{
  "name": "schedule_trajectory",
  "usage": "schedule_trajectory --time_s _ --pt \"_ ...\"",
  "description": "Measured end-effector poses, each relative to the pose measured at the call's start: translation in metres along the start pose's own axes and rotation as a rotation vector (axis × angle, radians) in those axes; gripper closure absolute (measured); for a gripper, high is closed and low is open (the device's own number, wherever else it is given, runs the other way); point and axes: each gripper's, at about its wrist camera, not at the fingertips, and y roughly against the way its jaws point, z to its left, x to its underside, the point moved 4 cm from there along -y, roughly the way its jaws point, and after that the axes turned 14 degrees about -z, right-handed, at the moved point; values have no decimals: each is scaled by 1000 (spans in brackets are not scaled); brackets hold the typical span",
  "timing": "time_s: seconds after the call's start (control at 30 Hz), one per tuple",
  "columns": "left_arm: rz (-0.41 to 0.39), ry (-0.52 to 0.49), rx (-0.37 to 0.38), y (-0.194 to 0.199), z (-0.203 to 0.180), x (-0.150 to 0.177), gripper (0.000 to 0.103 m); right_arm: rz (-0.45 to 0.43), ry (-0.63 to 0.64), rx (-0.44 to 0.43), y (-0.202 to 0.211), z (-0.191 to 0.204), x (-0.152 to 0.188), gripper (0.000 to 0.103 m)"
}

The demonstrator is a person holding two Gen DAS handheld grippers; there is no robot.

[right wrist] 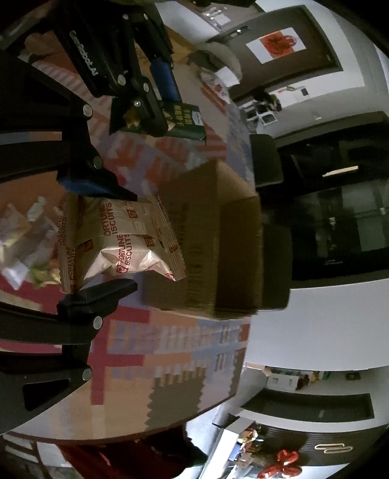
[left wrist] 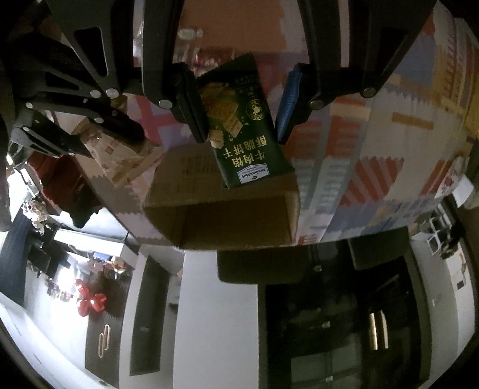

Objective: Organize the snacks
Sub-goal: 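Carry both bags to the cardboard box and drop them inside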

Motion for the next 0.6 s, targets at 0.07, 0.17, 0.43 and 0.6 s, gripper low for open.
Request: schedule_trajectory --time_s 0.07,0.17,0.43,0.6 --pt "-14 -3 12 -6 3 -15 57 -7 -2 4 -7 -1 -13 51" --pt "-33 -18 27 -17 6 -40 57 -25 -23 3 -19 -3 -35 51" --pt "-26 -43 50 -51 14 -81 57 -51 -43 11 -51 -12 -84 51" --pt "15 -44 100 -82 16 -98 57 -28 -17 29 -77 -12 -102 51"
